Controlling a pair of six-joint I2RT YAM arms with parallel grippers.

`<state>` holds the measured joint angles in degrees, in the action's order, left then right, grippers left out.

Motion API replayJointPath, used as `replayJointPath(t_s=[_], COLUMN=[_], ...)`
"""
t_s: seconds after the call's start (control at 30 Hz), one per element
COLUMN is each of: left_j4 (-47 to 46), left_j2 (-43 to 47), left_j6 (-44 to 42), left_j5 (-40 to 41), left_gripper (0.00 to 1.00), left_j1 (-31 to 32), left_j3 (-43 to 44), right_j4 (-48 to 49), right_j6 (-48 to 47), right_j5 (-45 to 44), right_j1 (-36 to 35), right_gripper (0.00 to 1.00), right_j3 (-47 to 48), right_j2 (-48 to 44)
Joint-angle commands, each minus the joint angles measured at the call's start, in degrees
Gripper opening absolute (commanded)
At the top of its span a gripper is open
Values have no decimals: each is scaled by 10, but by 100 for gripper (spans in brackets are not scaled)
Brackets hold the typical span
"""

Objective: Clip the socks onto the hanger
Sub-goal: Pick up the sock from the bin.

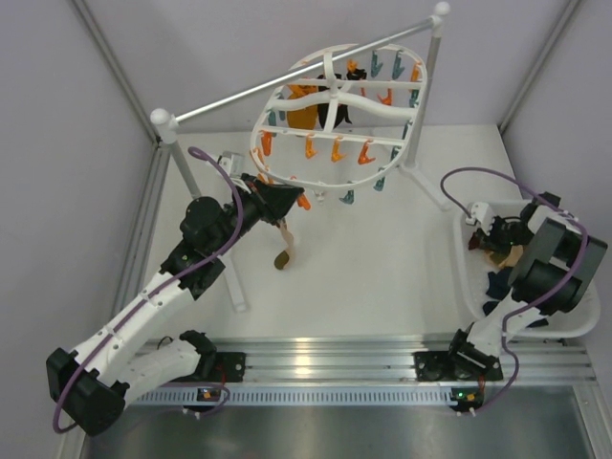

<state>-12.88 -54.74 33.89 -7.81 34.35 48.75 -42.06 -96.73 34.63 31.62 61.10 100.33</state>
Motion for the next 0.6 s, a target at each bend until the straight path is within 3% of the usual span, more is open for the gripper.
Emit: replayJointPath(t_s=[0.0,0.57], left_j4=[9,8], left_j2=[11,14], left_j6=[-7,-3], left_j5=[4,-5], left_gripper=[0,0], left_j1=[-3,-3], left_j3=[16,15], right_j4=[-9,-323], right_j6=[-8,0], right_j5=[24,222], right_j1=[4,99], right_gripper=[1,0], right_j3=[-1,156], right_j2=[-36,-182])
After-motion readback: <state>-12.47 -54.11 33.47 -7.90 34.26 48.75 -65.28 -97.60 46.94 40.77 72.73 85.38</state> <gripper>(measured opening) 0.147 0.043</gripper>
